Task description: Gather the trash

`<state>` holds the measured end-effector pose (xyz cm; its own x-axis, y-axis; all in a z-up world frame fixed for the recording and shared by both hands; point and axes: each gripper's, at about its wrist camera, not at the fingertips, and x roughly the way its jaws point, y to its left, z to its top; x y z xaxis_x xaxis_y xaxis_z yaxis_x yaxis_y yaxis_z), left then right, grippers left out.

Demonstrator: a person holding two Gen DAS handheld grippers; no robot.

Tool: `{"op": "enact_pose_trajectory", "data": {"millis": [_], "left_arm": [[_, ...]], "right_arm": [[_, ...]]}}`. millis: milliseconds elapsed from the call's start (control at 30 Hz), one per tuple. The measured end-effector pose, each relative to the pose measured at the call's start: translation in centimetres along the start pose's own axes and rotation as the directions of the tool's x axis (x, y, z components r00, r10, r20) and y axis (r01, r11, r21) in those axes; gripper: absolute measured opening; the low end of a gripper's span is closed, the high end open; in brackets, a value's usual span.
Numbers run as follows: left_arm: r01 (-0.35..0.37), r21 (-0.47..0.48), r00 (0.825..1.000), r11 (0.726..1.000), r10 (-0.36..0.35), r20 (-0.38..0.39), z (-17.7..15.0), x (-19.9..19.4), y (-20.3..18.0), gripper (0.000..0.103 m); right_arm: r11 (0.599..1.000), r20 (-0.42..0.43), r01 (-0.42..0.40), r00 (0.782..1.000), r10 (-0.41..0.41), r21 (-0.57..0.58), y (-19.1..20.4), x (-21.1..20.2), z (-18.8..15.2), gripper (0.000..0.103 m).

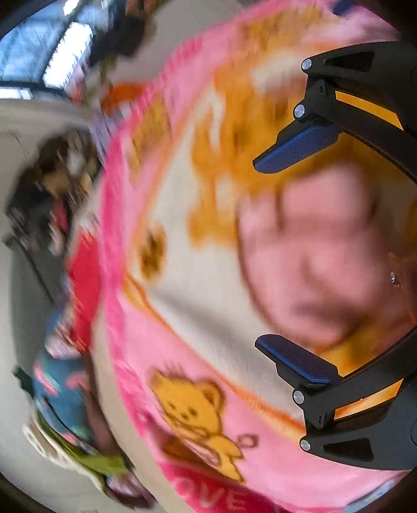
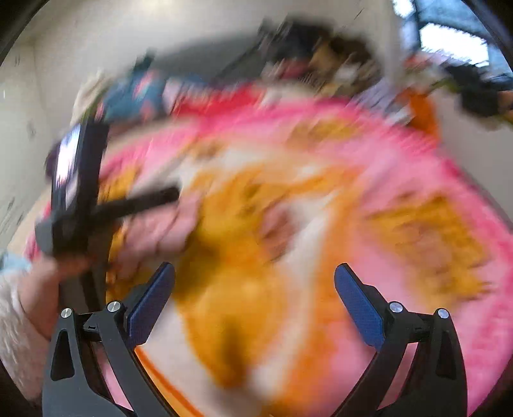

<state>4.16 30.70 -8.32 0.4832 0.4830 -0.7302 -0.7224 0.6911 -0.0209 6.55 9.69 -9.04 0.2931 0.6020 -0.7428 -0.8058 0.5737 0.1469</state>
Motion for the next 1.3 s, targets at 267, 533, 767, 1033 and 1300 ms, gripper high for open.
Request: {"op": "enact_pose_trajectory", "data": {"millis": [267,533,767,1033,1300], "left_arm": [[-0.042,-0.042,0.991,0.998,0.036,-0.128,-1.0,4.1,1.5,0.094],[-0.065,-0.021,0.989,0.998,0.062,-0.134,-1.0,4.6,0.8,0.094],[-0.066,-0.02,0.989,0.998,0.063,-0.134,-1.2,4.6,1.3,0.094],[-0.066,-0.02,0.989,0.998,0.062,-0.134,-1.2,4.5,1.2,0.094],[-0.065,-0.021,0.989,0.998,0.061,-0.134,-1.2,4.6,1.3,0.094]], "right_arm": [[0.979,-0.05,0.123,0.99,-0.133,-0.165,4.6,7.1,-1.2,0.098],[0.982,-0.057,0.11,0.991,-0.119,-0.153,3.9,7.5,-1.9,0.098],[0.983,-0.057,0.108,0.991,-0.117,-0.151,3.9,7.4,-2.0,0.098],[0.983,-0.056,0.108,0.991,-0.118,-0.151,3.9,7.4,-2.1,0.098],[0.983,-0.056,0.108,0.991,-0.118,-0.151,3.9,7.4,-2.1,0.098]]}}
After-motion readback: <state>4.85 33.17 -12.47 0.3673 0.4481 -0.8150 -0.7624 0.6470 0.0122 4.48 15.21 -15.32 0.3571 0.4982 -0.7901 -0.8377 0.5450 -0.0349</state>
